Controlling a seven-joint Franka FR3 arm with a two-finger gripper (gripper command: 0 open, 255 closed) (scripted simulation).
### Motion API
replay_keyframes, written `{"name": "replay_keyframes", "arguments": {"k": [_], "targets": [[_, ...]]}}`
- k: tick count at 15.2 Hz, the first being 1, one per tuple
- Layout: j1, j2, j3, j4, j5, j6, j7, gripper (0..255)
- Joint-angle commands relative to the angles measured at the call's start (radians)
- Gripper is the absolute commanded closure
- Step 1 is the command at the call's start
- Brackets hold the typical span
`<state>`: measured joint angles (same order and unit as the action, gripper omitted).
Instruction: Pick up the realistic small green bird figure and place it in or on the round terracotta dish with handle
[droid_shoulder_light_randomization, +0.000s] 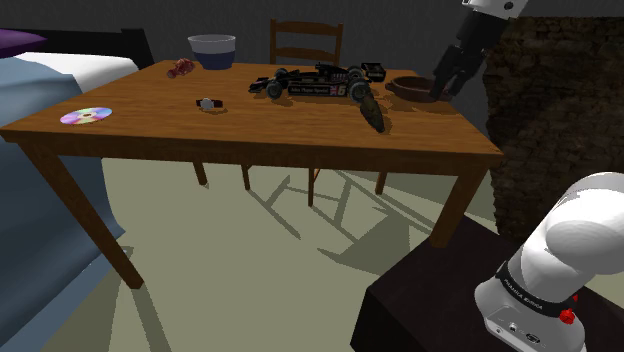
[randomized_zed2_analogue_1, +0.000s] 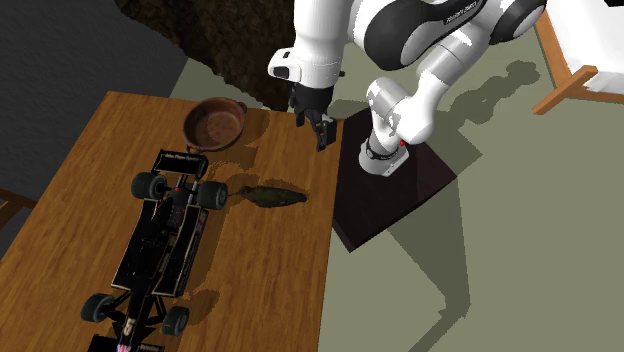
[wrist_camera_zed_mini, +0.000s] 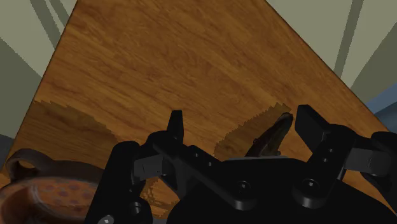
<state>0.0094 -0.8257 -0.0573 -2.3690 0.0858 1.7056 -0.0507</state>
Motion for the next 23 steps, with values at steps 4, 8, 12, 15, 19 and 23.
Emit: {"name": "replay_keyframes", "arguments": {"k": [4,8,12,15,19,23], "targets": [[-0.016,0.072,0.062,0.002,0.020,0.105,0.107,0],[-0.045,0.187,0.141,0.033,0.027,0.234,0.252,0],[-0.084,0.318,0.217,0.093,0.006,0.344,0.403,0],[-0.097,0.367,0.240,0.109,-0.008,0.387,0.453,0],[-0.098,0.389,0.245,0.076,-0.009,0.443,0.455,0],[-0.099,0.405,0.248,0.057,-0.010,0.478,0.456,0]]}}
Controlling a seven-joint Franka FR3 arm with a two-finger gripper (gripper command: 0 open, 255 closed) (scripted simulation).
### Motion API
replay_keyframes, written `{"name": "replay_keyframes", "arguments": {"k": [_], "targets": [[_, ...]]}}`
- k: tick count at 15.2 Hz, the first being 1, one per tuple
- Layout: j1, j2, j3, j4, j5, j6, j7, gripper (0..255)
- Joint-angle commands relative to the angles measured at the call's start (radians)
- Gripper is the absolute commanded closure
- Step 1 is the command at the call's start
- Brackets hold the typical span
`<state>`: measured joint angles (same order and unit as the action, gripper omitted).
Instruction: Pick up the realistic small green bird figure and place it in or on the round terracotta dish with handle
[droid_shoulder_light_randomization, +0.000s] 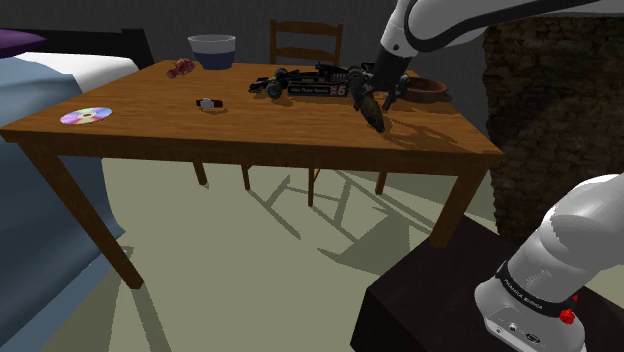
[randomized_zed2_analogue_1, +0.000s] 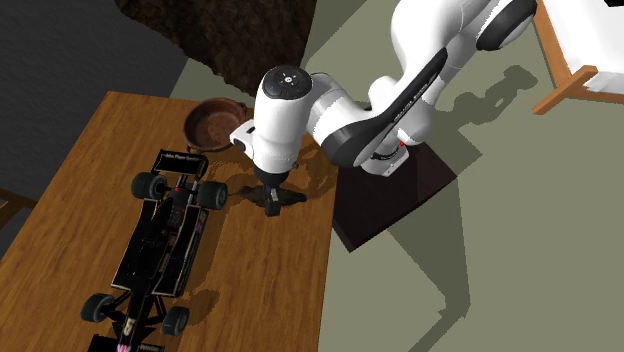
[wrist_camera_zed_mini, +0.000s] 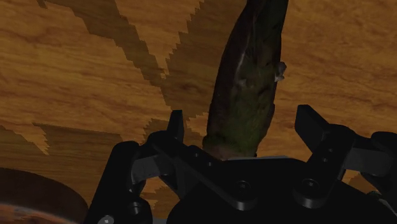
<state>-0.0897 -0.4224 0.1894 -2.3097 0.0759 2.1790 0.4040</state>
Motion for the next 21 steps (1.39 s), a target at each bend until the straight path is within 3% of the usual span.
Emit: {"name": "replay_keyframes", "arguments": {"k": [1,6,7,16,21], "targets": [[0.000,0.002,0.001,-0.002,0.000,0.005,0.002,0],[0.000,0.002,0.001,-0.002,0.000,0.005,0.001,0],[0.000,0.002,0.001,-0.002,0.000,0.005,0.001,255],[0.000,0.002,0.001,-0.002,0.000,0.005,0.002,255],[-0.001,-0.005,-0.003,0.059,-0.002,-0.063,0.001,255]]}}
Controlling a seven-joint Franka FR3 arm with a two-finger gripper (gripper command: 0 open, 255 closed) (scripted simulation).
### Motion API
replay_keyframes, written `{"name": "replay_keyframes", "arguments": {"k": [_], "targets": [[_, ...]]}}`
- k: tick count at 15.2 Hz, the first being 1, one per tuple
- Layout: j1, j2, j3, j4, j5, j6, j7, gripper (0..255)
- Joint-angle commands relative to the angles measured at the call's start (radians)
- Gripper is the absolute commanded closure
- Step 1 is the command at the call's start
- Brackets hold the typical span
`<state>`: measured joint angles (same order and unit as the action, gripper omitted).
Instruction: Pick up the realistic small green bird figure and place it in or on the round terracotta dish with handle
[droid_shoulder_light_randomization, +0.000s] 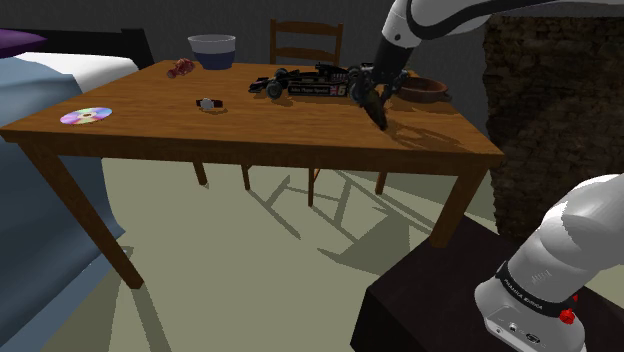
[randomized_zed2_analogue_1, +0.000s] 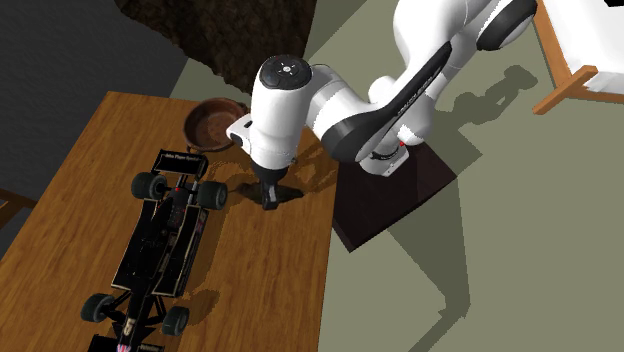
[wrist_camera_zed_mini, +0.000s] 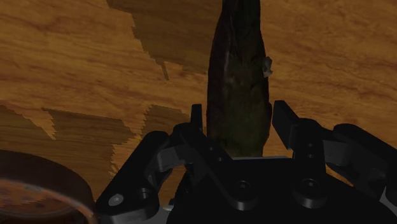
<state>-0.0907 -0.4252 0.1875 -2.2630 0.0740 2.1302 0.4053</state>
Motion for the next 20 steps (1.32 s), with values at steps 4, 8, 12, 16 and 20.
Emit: {"name": "replay_keyframes", "arguments": {"k": [4,8,12,16,20], "targets": [[-0.001,-0.004,-0.004,0.065,-0.002,-0.068,0.000,255],[-0.003,-0.002,-0.006,0.120,-0.004,-0.122,0.001,255],[-0.005,0.004,-0.008,0.179,-0.007,-0.175,0.002,255],[-0.006,0.013,-0.009,0.241,-0.009,-0.228,0.003,255],[-0.021,0.022,-0.047,0.272,-0.012,-0.253,-0.046,255]]}}
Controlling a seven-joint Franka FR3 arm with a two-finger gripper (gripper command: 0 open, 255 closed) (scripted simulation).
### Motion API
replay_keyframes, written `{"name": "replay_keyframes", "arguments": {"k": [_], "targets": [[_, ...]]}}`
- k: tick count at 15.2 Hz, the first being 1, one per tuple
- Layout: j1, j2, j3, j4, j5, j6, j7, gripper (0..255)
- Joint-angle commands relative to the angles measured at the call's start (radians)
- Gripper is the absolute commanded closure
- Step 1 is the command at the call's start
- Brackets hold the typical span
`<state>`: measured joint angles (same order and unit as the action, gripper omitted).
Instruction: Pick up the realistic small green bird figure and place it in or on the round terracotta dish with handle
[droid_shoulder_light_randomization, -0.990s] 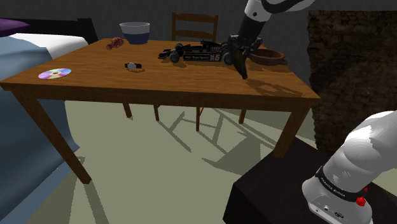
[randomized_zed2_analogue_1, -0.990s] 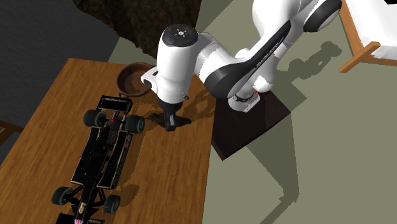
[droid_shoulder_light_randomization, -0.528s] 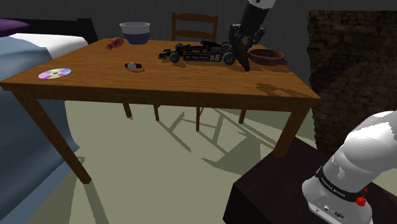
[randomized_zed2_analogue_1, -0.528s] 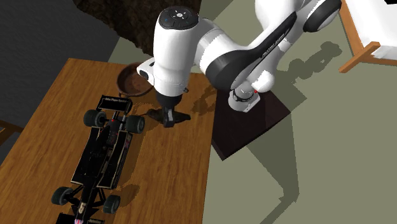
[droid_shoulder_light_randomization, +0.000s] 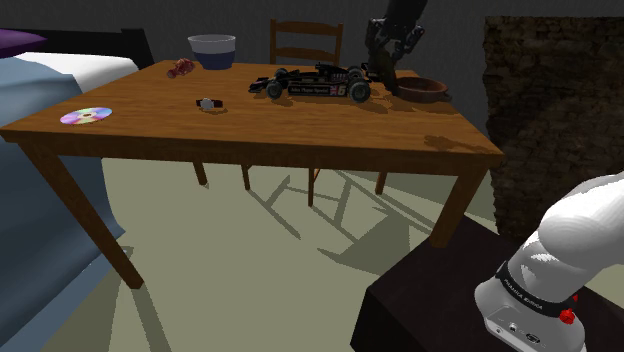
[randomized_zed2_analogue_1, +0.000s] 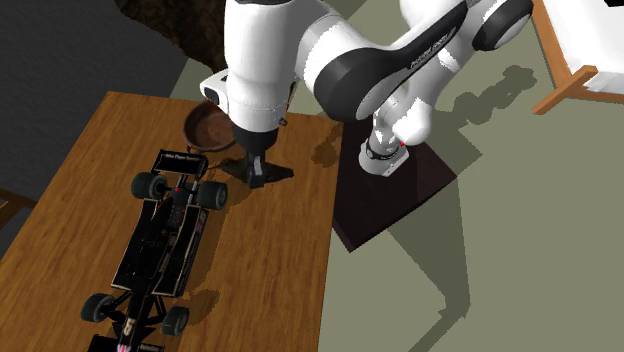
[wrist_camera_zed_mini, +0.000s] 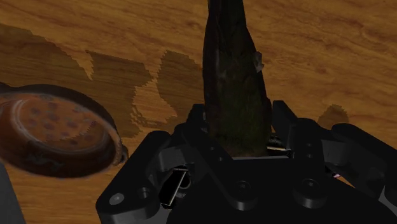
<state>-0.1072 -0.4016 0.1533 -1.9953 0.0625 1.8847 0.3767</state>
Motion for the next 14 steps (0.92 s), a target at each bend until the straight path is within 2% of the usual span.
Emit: {"name": "replay_keyframes", "arguments": {"k": [1,8,14], "targets": [[-0.011,0.001,-0.031,0.007,-0.001,-0.008,-0.042,255],[-0.061,0.052,-0.155,0.056,-0.001,-0.015,-0.212,255],[-0.102,0.135,-0.256,0.144,0.011,-0.030,-0.357,255]]}}
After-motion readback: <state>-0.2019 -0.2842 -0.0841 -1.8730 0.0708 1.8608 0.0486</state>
